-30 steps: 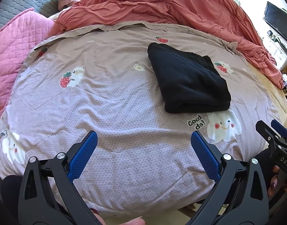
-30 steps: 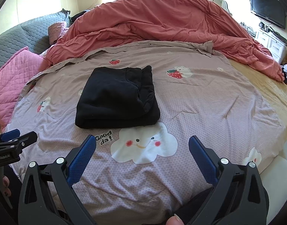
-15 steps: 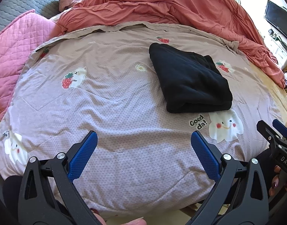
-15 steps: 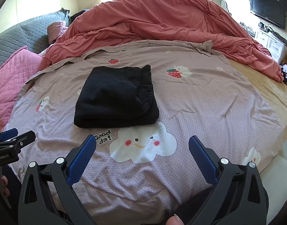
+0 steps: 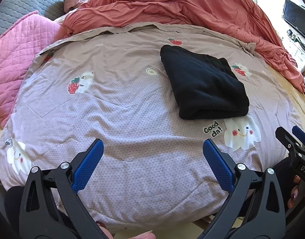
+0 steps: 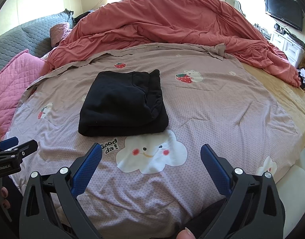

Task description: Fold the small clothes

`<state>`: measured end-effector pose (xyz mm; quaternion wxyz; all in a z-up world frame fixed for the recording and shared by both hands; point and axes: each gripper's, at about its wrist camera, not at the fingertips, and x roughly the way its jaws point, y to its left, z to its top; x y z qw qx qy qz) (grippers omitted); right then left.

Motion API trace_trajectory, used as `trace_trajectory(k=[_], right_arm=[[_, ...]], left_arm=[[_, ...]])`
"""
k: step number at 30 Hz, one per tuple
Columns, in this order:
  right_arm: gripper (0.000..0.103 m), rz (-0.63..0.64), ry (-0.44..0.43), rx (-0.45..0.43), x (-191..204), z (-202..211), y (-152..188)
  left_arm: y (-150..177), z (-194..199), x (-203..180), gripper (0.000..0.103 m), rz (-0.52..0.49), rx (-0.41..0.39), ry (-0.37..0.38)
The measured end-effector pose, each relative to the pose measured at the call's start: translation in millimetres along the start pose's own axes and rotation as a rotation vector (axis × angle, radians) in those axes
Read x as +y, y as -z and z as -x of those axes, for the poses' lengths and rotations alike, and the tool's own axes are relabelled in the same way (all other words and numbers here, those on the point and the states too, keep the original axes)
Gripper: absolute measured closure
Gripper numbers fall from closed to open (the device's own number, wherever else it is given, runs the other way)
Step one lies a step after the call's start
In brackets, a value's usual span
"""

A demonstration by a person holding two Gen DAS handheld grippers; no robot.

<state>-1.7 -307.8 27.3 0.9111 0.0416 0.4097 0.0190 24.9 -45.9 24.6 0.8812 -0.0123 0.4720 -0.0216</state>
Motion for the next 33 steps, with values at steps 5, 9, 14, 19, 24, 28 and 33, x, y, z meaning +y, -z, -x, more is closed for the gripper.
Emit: trace_trajectory(k=[5,9,14,19,24,28,33], right_arm=[[0.005,-0.002,0.004,0.0,-2.5,0.7,0.0],[0.005,-0.003,0.006,-0.001,-5.6,1.3,0.0],[0.005,-0.014,0.013,-0.003,-14.3,2.6,-0.5],[0.005,-0.016,0.022,-0.001,-14.1,3.8,-0.8],[0.005,-0.03,0.035,0.002,-13.6,4.8,-0.7],[0.005,-0.075,0.043,0.005,-24.8,11.1,-2.9],[0.005,-0.269,0.158,-0.073,-114.8,45.1,-13.6]], left_arm=[[0.8,0.1,0.0,0.009,-0.001,-0.004,0.001],[0.8,-0.1,-0.6,0.009,0.002,-0.002,0.003],[0.5,0.2,0.9,0.009,0.005,0.003,0.008],[-1.0,-0.6,4.3,0.009,0.004,0.01,-0.005],[-2.3,-3.4,12.8,0.009,0.029,0.036,0.031],[-4.8,-6.5,33.0,0.009,0.085,0.062,0.055],[-16.7,-6.0,103.3,0.009,0.205,0.037,0.025]])
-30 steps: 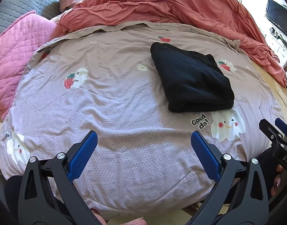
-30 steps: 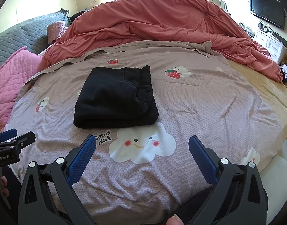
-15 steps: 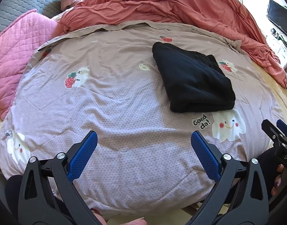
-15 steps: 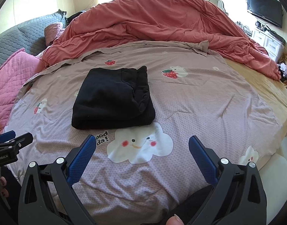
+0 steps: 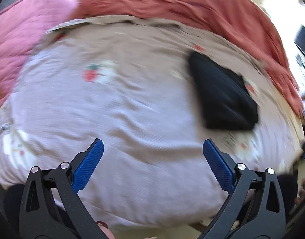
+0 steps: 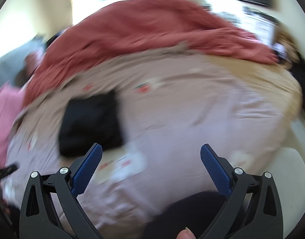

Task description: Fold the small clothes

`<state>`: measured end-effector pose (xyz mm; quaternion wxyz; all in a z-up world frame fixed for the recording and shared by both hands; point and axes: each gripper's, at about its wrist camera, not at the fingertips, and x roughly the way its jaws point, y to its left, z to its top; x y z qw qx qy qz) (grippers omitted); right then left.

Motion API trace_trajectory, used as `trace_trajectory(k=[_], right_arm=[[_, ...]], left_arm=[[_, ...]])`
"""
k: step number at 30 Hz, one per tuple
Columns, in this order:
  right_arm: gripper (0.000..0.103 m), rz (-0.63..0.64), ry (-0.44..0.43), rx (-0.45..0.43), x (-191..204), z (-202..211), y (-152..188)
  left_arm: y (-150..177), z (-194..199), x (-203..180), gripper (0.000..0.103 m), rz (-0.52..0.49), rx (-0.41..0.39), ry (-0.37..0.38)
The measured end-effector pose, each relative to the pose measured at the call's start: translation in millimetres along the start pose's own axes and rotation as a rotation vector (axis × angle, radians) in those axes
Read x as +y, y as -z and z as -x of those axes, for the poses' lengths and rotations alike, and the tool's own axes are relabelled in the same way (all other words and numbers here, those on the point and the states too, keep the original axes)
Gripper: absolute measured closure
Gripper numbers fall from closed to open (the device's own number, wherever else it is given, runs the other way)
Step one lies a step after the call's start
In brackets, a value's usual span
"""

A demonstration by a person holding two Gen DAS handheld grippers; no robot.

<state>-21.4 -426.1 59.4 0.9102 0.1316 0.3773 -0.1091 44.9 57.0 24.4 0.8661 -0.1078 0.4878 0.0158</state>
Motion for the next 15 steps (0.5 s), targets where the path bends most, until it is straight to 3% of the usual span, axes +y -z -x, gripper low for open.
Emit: trace_trajectory(k=[2,6,8,11,15], right_arm=[[0.005,-0.09,0.103,-0.039,-56.0,2.7,-10.4],[0.005,-0.285,0.434,-0.068,-192.0,-0.5,1.3],[0.005,-0.407,0.593,-0.028,-265.5,-6.6,23.1],[0.005,-0.563,0.771,0.069,-355.0,-16.9,61.0],[0.005,-0.7,0.835,0.171,-421.6,-30.4,101.2]], left_arm=[[-16.3,-3.5,46.3,0.009,0.085,-0.009,-0.057],[-41.8,-12.4,144.3,0.009,0.225,-0.019,-0.279],[-50.6,-17.7,195.8,0.009,0.289,-0.009,-0.4],[-61.3,-20.1,250.3,0.009,0.372,-0.004,-0.491],[-72.7,-24.0,309.5,0.009,0.429,-0.028,-0.592]])
